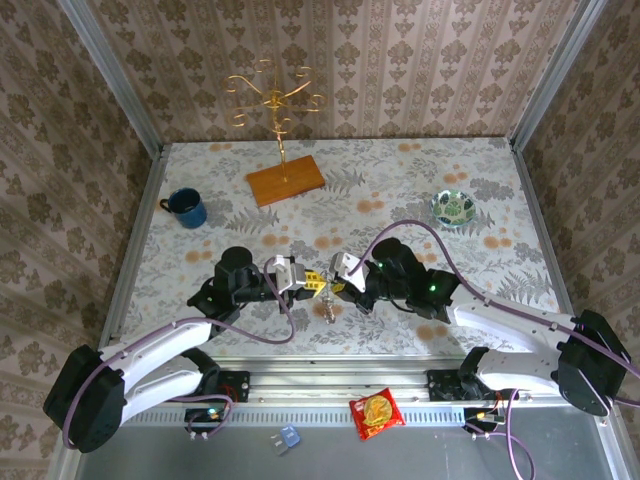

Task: Put the keys on the keyring

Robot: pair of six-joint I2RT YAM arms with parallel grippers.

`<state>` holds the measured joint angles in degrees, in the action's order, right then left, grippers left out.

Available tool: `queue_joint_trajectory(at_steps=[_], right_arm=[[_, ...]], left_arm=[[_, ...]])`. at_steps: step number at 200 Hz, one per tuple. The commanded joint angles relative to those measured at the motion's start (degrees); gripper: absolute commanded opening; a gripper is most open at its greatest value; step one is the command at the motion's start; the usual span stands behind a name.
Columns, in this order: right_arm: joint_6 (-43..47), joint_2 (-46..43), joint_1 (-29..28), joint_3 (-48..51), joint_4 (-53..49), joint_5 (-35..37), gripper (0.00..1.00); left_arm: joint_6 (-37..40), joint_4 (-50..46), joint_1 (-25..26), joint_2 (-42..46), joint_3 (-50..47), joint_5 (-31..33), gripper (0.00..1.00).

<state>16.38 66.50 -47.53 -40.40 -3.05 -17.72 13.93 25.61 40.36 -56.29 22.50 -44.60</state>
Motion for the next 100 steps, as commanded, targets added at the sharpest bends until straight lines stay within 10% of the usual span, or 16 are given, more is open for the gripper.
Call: queue_joint_trajectory(at_steps=[1, 100], right_arm=[[0.54, 0.39, -0.35, -1.96, 1.27, -2.10, 0.00], [0.96, -2.28, -0.25, -1.26, 3.97, 0.10, 0.00]], left_arm=[[0.03, 1.98, -0.48, -0.14, 0.92, -1.20, 0.00], [3.04, -3.58, -0.55, -0.66, 1.63, -0.54, 0.00]])
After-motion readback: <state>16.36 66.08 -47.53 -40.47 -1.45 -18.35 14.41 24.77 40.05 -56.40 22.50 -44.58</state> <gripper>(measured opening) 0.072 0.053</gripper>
